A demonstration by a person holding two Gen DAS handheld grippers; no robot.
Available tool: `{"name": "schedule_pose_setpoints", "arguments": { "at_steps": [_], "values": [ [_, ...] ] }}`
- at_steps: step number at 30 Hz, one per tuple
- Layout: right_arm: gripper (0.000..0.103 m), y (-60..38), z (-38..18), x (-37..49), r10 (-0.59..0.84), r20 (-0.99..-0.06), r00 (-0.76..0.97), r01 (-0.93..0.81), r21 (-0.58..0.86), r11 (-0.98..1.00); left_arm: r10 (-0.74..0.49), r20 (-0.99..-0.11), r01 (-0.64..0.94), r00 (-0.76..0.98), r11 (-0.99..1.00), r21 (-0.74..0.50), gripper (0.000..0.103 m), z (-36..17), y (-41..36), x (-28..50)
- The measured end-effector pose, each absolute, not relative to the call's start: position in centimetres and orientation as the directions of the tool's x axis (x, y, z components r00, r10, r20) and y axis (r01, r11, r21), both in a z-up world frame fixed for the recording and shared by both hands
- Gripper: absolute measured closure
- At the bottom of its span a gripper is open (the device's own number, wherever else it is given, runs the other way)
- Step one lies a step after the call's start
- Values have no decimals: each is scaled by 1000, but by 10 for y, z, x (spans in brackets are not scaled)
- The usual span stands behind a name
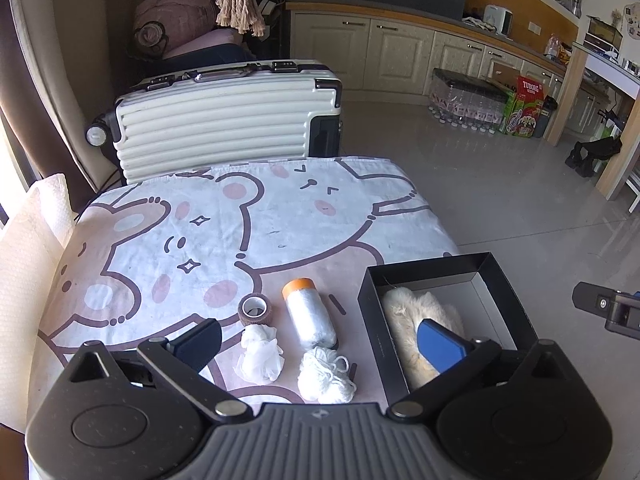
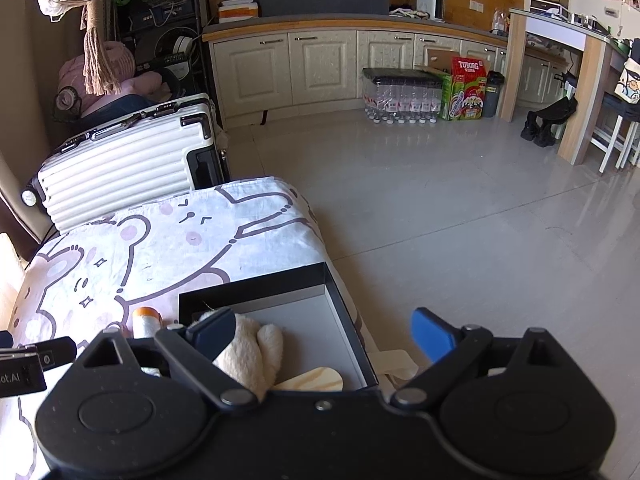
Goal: Organize objects
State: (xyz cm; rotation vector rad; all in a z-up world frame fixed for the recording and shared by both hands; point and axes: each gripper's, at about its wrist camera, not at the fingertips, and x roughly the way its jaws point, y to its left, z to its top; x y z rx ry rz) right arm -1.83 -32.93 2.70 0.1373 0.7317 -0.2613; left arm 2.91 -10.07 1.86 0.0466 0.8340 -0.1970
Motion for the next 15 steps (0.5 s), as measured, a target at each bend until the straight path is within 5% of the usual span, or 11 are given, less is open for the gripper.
{"name": "schedule_pose_setpoints", "arguments": {
  "at_steps": [15],
  "values": [
    [0, -332, 24, -21, -227, -666, 711, 304, 1, 953, -145, -734, 180, 664, 983, -31, 0, 16, -103, 32]
  ]
}}
